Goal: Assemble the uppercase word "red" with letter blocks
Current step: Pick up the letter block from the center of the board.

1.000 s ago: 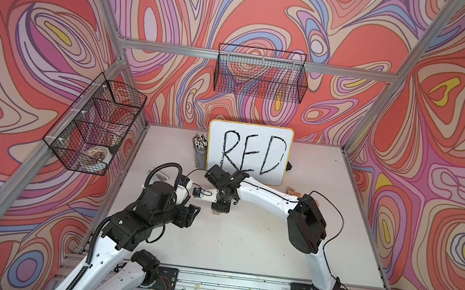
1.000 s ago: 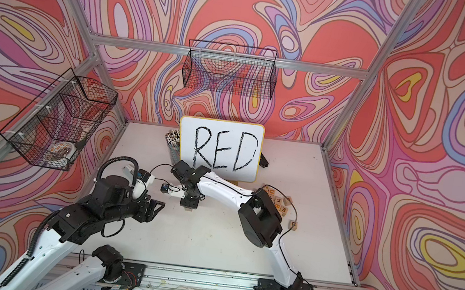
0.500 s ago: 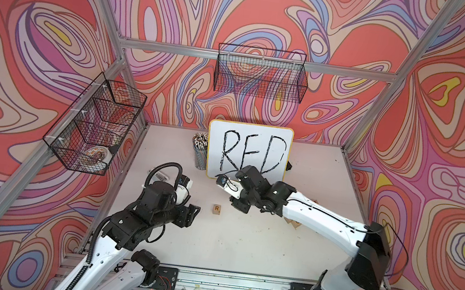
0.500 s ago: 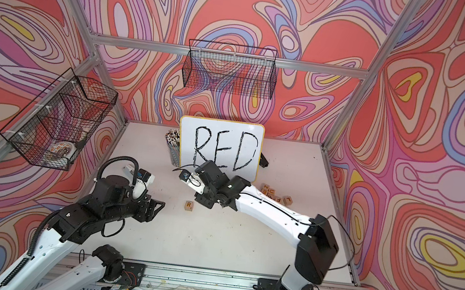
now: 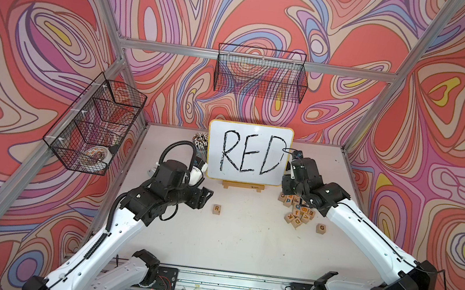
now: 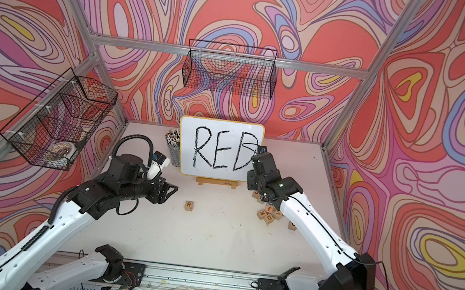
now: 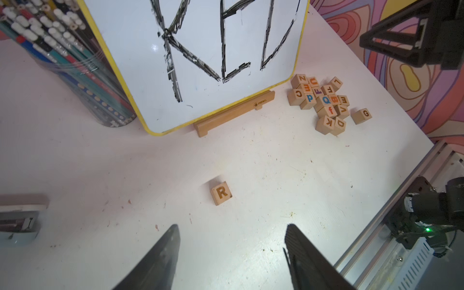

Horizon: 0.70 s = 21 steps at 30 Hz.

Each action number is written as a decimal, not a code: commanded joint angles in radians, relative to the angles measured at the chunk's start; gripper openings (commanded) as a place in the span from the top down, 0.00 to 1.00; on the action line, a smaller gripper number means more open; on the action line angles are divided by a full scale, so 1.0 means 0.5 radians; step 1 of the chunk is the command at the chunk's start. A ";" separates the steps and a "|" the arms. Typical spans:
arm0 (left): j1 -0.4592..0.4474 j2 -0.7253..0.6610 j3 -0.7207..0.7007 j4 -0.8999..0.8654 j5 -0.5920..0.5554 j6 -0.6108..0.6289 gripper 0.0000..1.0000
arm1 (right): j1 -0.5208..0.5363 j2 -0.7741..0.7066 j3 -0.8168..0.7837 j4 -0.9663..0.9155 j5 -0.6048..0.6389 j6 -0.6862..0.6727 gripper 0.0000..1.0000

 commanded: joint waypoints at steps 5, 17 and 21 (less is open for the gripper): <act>-0.039 0.284 0.196 0.168 0.192 0.112 0.30 | -0.378 -0.034 -0.154 -0.199 -0.087 0.403 0.62; -0.322 0.323 0.046 0.194 -0.037 0.146 0.31 | -0.671 0.005 -0.486 -0.072 -0.505 0.563 0.65; -0.396 0.361 0.058 0.180 -0.040 0.156 0.31 | -0.671 0.017 -0.538 -0.075 -0.514 0.569 0.65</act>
